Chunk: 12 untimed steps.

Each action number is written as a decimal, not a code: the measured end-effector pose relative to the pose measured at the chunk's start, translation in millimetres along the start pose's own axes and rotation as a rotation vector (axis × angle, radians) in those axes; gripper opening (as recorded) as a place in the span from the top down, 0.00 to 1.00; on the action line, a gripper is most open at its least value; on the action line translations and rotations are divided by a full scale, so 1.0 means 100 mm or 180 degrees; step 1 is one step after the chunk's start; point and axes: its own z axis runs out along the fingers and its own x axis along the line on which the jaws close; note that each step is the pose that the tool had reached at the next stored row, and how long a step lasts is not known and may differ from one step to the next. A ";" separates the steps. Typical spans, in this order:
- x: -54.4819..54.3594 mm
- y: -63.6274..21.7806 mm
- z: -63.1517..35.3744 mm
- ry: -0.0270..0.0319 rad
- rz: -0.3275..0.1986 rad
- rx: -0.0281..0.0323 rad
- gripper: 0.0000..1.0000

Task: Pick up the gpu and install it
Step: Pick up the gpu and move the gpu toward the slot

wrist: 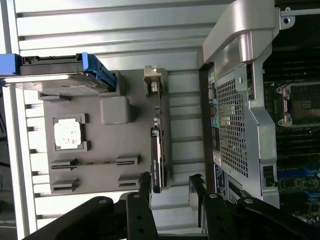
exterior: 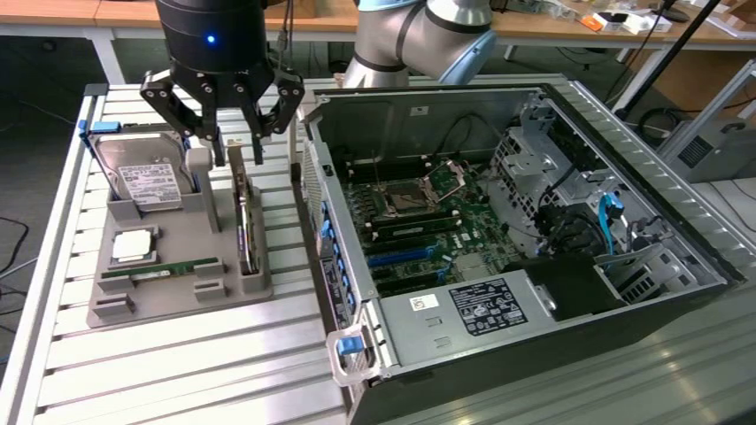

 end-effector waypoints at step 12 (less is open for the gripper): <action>0.00 -0.001 0.027 0.0000 0.0000 0.0000 0.56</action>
